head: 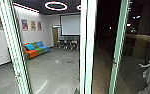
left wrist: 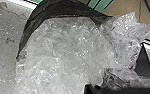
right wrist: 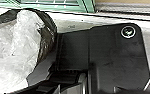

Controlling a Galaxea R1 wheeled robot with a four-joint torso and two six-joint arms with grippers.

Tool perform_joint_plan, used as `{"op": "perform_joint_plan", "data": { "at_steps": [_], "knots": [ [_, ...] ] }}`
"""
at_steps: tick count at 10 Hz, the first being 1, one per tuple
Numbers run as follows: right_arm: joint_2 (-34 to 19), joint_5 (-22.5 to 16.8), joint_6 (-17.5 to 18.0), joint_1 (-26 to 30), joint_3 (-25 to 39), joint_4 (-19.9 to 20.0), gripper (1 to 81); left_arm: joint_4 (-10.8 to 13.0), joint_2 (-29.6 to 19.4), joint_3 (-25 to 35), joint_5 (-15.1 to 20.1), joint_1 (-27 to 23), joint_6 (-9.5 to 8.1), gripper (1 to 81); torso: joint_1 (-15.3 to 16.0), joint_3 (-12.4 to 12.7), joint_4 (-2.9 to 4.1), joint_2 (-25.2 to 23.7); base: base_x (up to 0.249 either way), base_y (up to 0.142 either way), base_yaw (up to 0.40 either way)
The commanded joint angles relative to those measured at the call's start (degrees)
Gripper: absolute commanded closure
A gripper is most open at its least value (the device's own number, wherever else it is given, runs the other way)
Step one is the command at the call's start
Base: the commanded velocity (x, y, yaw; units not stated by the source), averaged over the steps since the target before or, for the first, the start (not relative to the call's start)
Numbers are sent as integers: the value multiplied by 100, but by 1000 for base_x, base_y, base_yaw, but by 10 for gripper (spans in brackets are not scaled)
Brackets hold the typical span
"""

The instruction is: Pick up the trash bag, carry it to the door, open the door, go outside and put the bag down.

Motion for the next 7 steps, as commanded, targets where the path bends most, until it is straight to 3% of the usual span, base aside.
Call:
{"op": "perform_joint_plan", "data": {
  "at_steps": [1,7],
  "knots": [
    [84,-274,3,358,38,33,10,58,7,-16,282,-417,26,811,3,0,0,0,0,0,0],
    [92,-274,-23,358,47,25,10,75,16,-16,317,-417,43,811,3,-2,0,0,0,0,0]
  ]
}}
